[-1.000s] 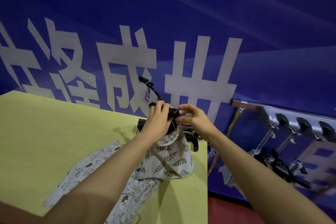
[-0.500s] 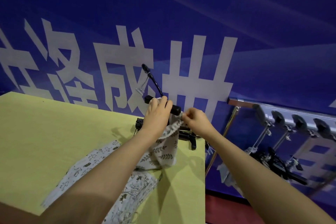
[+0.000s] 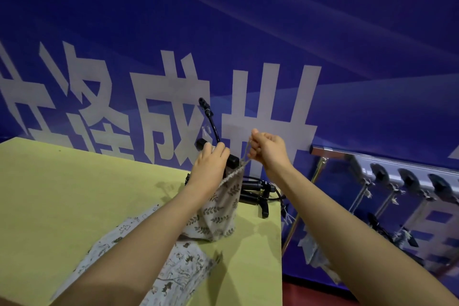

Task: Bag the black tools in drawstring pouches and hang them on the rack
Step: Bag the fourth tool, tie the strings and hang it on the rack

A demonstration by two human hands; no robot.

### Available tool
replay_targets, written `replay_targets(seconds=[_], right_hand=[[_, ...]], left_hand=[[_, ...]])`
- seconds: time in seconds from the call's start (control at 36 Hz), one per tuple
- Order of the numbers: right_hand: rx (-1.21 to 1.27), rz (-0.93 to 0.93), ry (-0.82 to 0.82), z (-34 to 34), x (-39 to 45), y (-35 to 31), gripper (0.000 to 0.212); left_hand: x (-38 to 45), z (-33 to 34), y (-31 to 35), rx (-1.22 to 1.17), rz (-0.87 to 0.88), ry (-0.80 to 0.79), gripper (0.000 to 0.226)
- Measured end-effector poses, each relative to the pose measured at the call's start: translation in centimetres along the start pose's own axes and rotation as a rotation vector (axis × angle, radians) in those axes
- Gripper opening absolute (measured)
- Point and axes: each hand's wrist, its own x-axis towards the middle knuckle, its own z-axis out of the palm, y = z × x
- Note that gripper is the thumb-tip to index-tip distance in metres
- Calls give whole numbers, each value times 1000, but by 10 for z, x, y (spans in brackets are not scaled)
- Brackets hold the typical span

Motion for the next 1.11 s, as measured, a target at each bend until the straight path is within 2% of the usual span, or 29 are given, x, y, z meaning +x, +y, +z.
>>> replay_targets(seconds=[0.11,0.19,0.36,0.56,0.64,0.86,0.94,1.06,1.11], right_hand=[[-20,-133,23,17,0,-19,15],[-49,-194,55,23,4,-32,23],[-23,-325,131,14,6,-61,20],[-52,-390,209,-14,-2,-89,16],[-22,-407,229,-31,-8,-95,9],[-126,-415,224,-77,-31,-101,19],[-189,-390,177,-97,-44,-100,20],[-180,-339,168,-127,-65,-93,9],[-152,-306,174,-144,-75,-90,10]], left_hand=[[9,-12,-1,-4,-40,68,40],[18,-26,-1,4,-41,102,36],[32,-51,3,-29,18,164,36],[37,-58,23,-99,116,172,42],[34,-51,39,-96,155,128,42],[18,-38,95,-136,179,46,51],[9,-34,125,-159,136,-71,56],[-6,-27,161,-332,10,-258,61],[-17,-20,177,-414,-17,-312,57]])
